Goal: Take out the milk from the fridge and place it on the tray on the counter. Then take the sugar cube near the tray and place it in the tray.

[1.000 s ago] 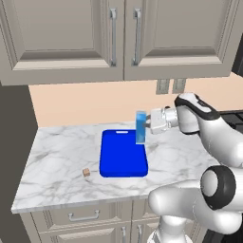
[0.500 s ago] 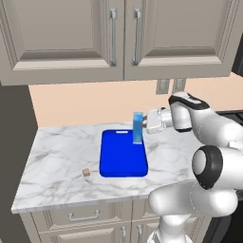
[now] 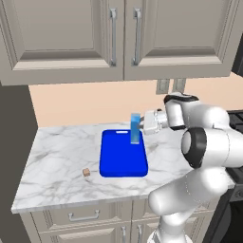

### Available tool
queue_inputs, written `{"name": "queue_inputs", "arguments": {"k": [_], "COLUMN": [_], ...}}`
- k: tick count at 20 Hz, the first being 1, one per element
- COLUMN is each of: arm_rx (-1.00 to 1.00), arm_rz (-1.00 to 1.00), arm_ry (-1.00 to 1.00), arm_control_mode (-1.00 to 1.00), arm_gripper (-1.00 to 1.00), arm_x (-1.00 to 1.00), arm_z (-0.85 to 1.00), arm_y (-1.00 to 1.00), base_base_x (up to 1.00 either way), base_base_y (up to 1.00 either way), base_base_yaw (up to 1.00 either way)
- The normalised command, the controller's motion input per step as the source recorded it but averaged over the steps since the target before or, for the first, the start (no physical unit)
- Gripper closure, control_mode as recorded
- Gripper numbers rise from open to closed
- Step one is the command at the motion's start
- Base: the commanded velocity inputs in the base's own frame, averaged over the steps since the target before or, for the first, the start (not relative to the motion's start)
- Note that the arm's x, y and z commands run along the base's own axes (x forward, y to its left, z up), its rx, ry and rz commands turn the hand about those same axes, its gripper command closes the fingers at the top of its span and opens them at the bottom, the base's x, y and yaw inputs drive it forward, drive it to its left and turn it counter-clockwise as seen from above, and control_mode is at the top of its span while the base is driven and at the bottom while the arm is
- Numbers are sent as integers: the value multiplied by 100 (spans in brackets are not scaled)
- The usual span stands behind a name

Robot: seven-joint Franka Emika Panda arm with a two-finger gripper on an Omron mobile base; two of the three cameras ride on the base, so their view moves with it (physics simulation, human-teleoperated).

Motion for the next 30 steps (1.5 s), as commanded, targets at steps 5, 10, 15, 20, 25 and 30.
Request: {"name": "queue_inputs", "arguments": {"k": [5,10,15,20,25,30], "arm_rx": [0,0,0,0,0,0], "arm_rz": [2,1,0,0,0,0], "arm_ry": [-6,-2,-2,0,0,-2], "arm_control_mode": [-100,-100,-100,-100,-100,-100], "arm_gripper": [100,100,100,100,100,100], "arm_x": [28,27,24,21,11,14], "arm_z": [-27,-23,-16,-22,-26,-21], "arm_y": [0,0,0,0,0,0], "base_base_x": [0,0,0,0,0,0], "base_base_y": [0,0,0,0,0,0], "base_base_yaw": [0,0,0,0,0,0]}}
